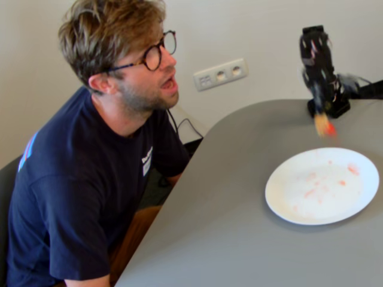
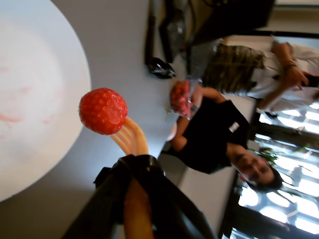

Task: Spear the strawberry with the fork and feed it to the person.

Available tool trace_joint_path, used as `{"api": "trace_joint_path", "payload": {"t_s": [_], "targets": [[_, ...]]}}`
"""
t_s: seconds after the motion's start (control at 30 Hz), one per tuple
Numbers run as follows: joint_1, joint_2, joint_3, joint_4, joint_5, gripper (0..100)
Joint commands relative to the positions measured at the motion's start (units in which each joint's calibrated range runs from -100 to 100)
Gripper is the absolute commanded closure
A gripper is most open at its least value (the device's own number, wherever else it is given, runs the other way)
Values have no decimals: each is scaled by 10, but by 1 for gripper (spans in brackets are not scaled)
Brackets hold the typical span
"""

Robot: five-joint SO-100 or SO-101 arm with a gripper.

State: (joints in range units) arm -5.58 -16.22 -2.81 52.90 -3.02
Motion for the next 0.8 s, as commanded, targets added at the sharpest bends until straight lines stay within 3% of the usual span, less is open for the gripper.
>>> {"api": "trace_joint_path", "payload": {"t_s": [0.0, 0.23, 0.37, 0.4, 0.63, 0.77], "targets": [[63, -116, -11, 6, 3, 99], [280, -247, -9, -14, 3, 99], [377, -246, 18, -118, -2, 99], [406, -246, 84, -228, -2, 99], [414, -238, 197, -431, -2, 99], [447, -131, 174, -521, -2, 99]]}}
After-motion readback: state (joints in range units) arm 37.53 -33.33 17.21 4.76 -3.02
